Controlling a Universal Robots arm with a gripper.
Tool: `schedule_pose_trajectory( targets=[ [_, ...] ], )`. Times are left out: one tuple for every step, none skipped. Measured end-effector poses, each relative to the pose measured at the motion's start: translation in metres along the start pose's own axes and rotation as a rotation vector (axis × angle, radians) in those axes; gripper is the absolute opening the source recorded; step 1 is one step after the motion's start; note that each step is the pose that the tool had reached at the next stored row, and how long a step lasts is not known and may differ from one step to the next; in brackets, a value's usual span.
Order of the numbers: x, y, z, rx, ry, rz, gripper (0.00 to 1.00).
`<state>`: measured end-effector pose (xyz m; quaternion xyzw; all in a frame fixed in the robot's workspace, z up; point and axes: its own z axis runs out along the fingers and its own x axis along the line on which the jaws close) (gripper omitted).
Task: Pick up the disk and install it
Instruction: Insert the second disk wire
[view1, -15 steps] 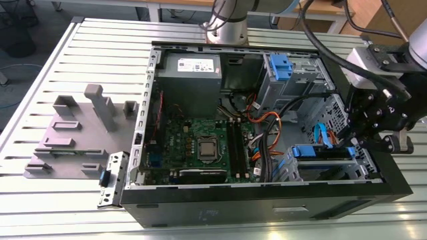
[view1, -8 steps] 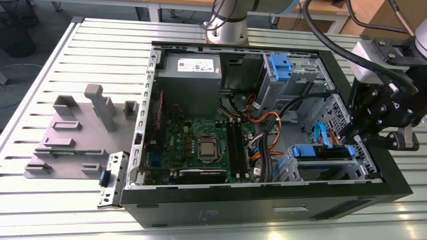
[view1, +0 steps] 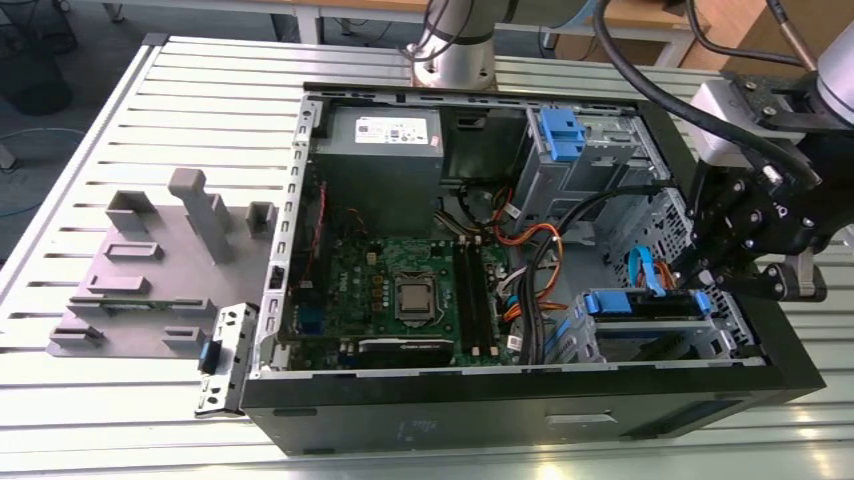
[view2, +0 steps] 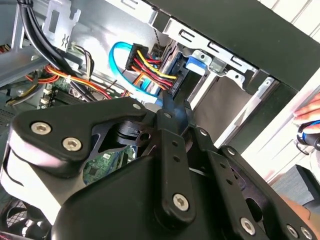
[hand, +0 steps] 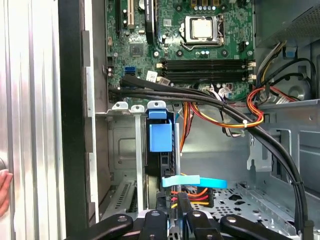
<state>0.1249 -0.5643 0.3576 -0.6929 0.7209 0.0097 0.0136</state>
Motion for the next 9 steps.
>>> schedule_pose_trajectory(
  targets=[
    [-0.0001, 0.0, -0.0012, 0.0, 0.0002, 0.0, 0.24],
    [-0.0002, 0.0, -0.0029, 0.0, 0.0001, 0.0, 0.24],
    [-0.0002, 0.0, -0.004, 0.0, 0.0, 0.0, 0.24],
    [-0.0002, 0.0, -0.0042, 0.0, -0.0003, 0.0, 0.24],
    [-0.0002, 0.0, -0.0041, 0.0, -0.0003, 0.0, 0.24],
    [-0.0002, 0.0, -0.0043, 0.0001, -0.0002, 0.0, 0.24],
    [-0.0002, 0.0, -0.0044, 0.0001, -0.0002, 0.0, 0.24],
    [-0.0002, 0.0, -0.0044, 0.0001, -0.0002, 0.0, 0.24],
    [-0.0002, 0.0, -0.0044, 0.0001, -0.0001, 0.0, 0.24]
  ],
)
